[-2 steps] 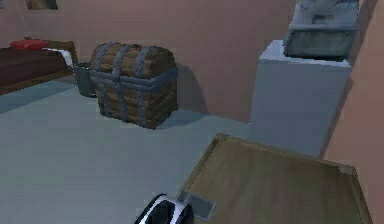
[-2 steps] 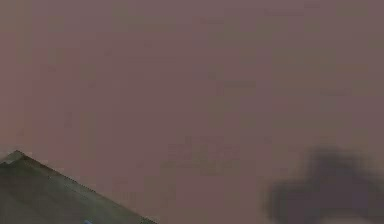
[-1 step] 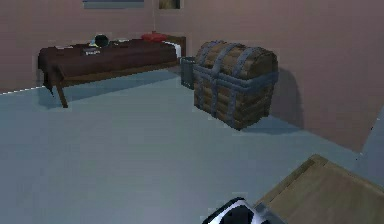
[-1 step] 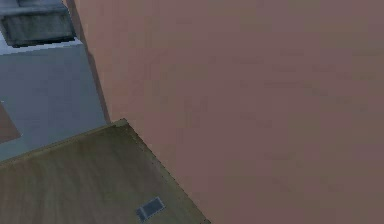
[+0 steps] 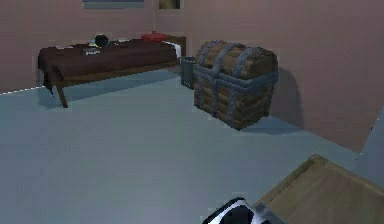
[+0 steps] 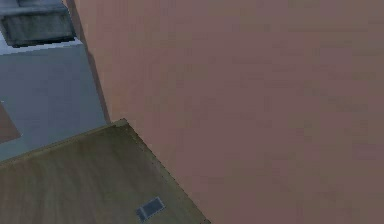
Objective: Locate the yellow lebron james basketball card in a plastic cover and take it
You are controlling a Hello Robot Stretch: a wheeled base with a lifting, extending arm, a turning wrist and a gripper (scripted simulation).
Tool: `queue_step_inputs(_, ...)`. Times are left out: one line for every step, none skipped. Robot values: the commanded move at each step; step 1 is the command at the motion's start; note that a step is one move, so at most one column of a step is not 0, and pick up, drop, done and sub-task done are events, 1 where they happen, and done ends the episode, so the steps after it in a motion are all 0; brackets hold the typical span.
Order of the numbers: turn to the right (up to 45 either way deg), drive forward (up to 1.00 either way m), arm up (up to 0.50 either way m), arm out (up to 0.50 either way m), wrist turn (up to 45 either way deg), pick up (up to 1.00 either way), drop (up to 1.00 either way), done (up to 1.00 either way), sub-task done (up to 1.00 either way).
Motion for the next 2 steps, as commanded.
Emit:
queue_step_inputs(0.0, 0.00, 0.38, 0.00, 0.0, 0.00, 0.00, 0.00, 0.00)
queue_step_inputs(0.0, 0.00, 0.00, 0.10, 0.0, 0.00, 0.00, 0.00, 0.00)
